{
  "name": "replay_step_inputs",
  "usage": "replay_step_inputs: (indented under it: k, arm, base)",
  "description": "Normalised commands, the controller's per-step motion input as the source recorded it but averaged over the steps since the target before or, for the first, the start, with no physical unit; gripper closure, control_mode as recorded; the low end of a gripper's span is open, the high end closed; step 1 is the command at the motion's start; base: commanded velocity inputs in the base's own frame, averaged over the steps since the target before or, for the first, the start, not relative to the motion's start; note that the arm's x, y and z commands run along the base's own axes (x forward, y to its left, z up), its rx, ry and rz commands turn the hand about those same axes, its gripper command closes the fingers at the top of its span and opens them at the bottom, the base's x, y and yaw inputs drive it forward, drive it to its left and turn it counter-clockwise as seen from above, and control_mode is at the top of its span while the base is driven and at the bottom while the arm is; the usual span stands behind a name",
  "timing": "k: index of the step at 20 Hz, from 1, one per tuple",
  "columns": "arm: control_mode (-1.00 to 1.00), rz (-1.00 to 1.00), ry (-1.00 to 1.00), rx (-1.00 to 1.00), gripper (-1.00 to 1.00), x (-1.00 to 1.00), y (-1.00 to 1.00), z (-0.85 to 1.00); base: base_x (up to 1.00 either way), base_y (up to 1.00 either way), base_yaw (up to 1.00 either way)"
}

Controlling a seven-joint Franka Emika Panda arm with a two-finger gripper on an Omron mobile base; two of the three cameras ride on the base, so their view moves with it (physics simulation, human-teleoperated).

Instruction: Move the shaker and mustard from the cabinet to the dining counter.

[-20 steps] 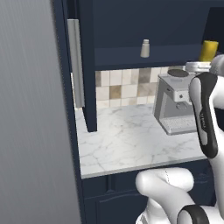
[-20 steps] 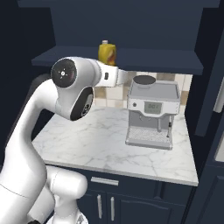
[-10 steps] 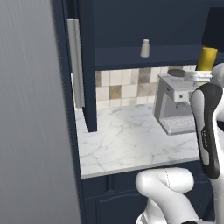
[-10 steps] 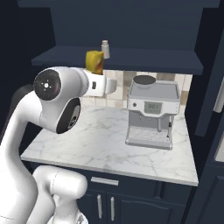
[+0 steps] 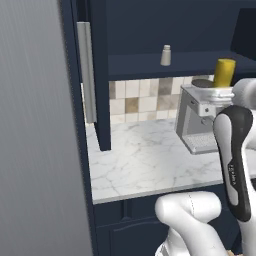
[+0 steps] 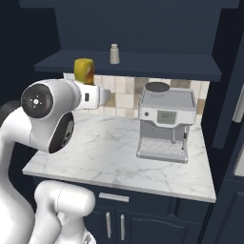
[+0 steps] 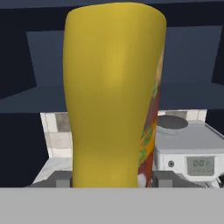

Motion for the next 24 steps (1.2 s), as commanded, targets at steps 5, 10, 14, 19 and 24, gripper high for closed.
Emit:
replay_step_inputs:
  k: [5, 10, 14, 19, 24]
  arm:
    - [-1.0, 0.22, 0.0, 0.0, 1.0, 0.0, 0.35, -0.01]
    - [-1.0, 0.17, 0.0, 0.0, 1.0, 0.01, 0.37, -0.05]
    - [-1.0, 0.15, -0.07, 0.0, 1.0, 0.0, 0.15, 0.0]
    - [-1.0, 0.11, -0.04, 0.0, 1.0, 0.02, 0.08, 0.0]
    - [-1.0, 0.05, 0.0, 0.0, 1.0, 0.01, 0.01, 0.0]
  base:
    - [0.0, 0.0, 0.0]
    - [0.0, 0.0, 0.0]
    - [0.0, 0.0, 0.0]
    - [0.0, 0.0, 0.0]
    - [0.0, 0.0, 0.0]
